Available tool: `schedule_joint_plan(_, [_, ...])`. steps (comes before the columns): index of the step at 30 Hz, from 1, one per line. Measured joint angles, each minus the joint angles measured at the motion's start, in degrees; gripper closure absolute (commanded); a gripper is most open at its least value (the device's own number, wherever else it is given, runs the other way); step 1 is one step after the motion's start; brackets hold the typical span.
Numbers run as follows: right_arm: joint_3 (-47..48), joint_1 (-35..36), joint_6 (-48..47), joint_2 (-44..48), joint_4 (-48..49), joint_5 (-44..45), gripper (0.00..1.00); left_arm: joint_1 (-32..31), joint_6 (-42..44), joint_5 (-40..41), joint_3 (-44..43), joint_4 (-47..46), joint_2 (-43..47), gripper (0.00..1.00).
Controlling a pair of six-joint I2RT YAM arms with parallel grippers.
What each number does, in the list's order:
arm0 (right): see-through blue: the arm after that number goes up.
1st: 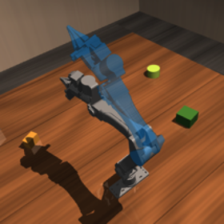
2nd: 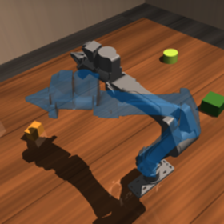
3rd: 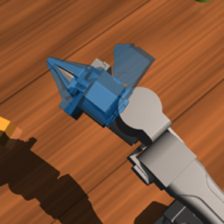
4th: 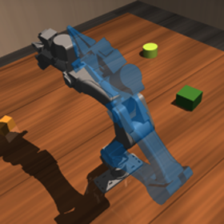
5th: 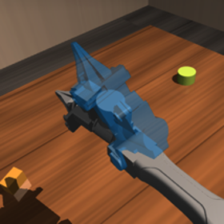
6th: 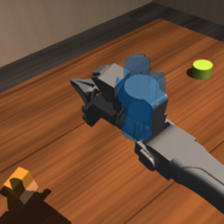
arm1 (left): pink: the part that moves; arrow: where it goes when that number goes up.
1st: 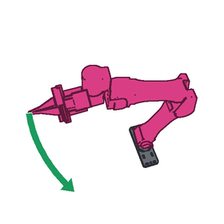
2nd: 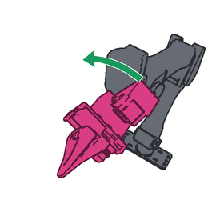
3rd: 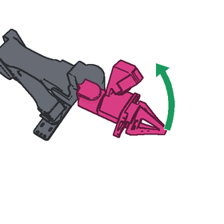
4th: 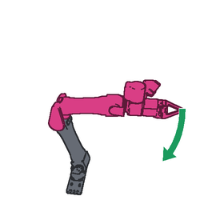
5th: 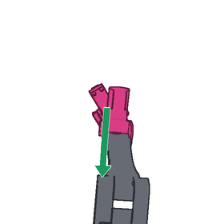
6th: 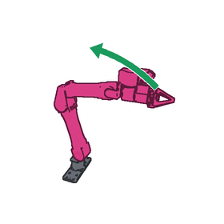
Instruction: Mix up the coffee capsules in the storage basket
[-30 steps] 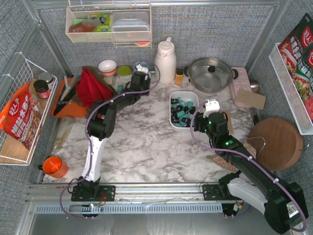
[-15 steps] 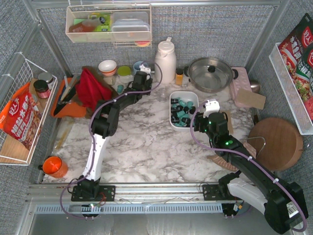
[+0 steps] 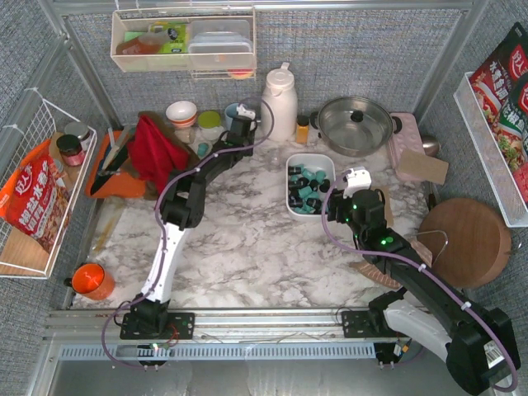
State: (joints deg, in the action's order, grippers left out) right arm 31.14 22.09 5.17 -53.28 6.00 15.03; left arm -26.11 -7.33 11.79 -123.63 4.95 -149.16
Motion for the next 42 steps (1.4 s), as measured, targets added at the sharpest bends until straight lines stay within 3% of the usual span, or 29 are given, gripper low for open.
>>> schedule_joint_plan(5, [0.0, 0.0, 0.0, 0.0, 0.0, 0.0, 0.35, 0.5, -2.1, -0.2, -0.7, 2.0, -0.1, 0.68])
schedule_joint_plan(12, [0.0, -0.1, 0.0, 0.0, 0.0, 0.1, 0.35, 0.5, -3.0, -1.9, 4.6, 2.6, 4.2, 0.68])
schedule_joint_plan(17, [0.0, -0.1, 0.0, -0.1, 0.0, 0.1, 0.36, 0.2, -3.4, -6.1, 17.0, -2.2, 15.2, 0.68])
schedule_joint_plan(21, [0.0, -0.1, 0.0, -0.3, 0.0, 0.1, 0.35, -0.5, -4.7, -11.4, 30.0, -13.2, 27.3, 0.67])
schedule_joint_plan(25, [0.0, -0.1, 0.0, -0.5, 0.0, 0.1, 0.35, -2.8, -6.7, -16.9, 36.5, -21.3, 32.5, 0.66])
schedule_joint_plan(35, [-0.2, -0.1, 0.1, 0.1, 0.0, 0.0, 0.35, -13.0, -8.9, -23.9, 37.4, -24.8, 31.8, 0.64])
schedule_joint_plan(42, [-1.2, -0.1, 0.3, 2.2, 0.2, 1.2, 0.35, -17.0, -9.7, -23.3, 35.6, -24.9, 28.5, 0.61])
